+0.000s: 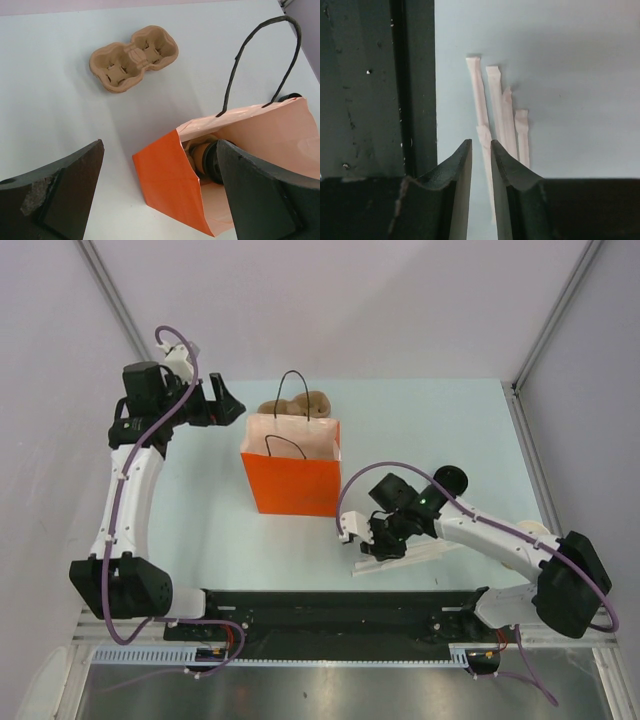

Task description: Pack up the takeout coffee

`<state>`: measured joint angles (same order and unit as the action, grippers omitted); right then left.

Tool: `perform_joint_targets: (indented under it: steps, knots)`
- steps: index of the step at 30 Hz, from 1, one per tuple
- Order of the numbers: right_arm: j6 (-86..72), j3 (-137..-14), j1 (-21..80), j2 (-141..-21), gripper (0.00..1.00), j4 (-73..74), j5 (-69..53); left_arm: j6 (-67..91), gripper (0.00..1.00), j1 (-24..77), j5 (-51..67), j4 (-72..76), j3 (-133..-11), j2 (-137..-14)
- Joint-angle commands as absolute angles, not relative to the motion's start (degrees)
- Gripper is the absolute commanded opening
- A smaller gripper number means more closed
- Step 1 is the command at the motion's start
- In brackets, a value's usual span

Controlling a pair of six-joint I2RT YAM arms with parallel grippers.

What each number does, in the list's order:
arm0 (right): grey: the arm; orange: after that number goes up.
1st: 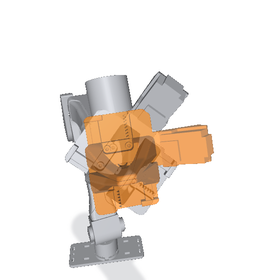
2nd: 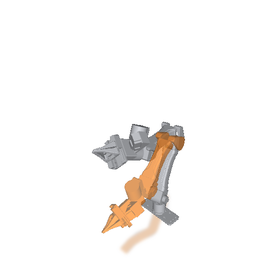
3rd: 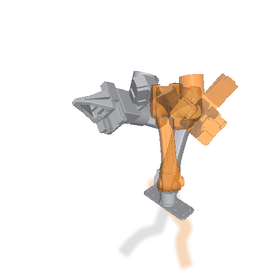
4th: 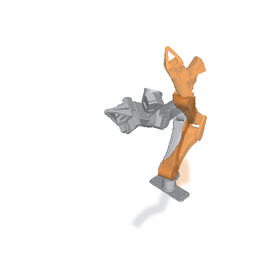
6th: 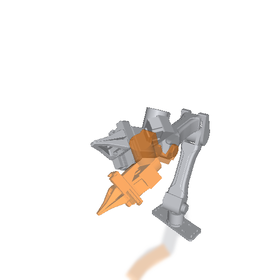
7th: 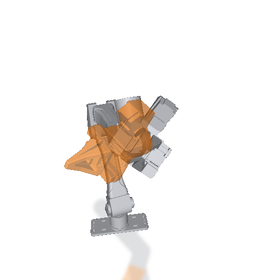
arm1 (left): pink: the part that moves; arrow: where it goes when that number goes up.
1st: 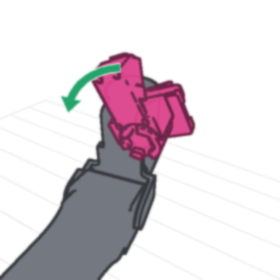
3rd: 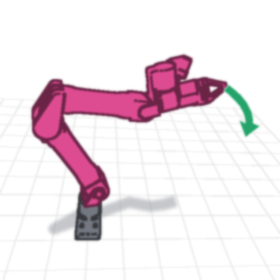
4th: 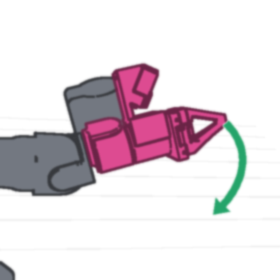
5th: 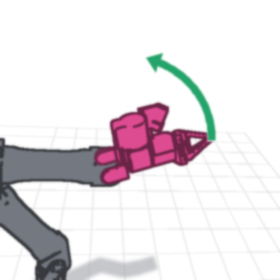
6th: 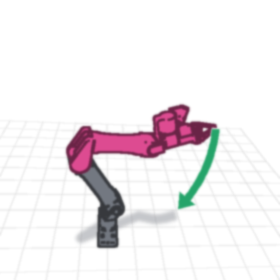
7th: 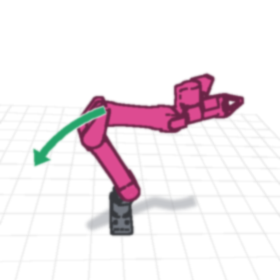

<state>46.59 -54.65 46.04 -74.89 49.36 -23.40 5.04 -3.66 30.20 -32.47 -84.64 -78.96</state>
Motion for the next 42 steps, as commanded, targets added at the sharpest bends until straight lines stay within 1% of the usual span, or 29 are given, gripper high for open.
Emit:
perform_joint_targets:
  steps: [1,8,16,24,42]
  knots:
    - [44.4,-52.0,48.6,-75.9,0.26,39.8,-24.4,5.2,1.00,-4.5,31.0,-32.2,-83.3,-76.4]
    - [45.2,-48.2,52.6,-75.5,0.25,37.4,-23.3,4.9,1.00,-5.2,31.9,-32.3,-80.1,-74.4]
    - [46.7,-46.8,53.1,-77.5,0.25,35.6,-20.5,6.0,0.99,-5.4,33.2,-30.2,-75.3,-71.6]
    - [47.2,-46.0,53.7,-78.4,0.25,35.6,-20.6,5.9,0.99,-5.7,33.2,-29.4,-72.3,-69.3]
    - [48.3,-45.9,54.7,-84.1,0.25,32.3,-19.5,6.4,0.99,-6.4,34.3,-28.7,-70.4,-69.8]
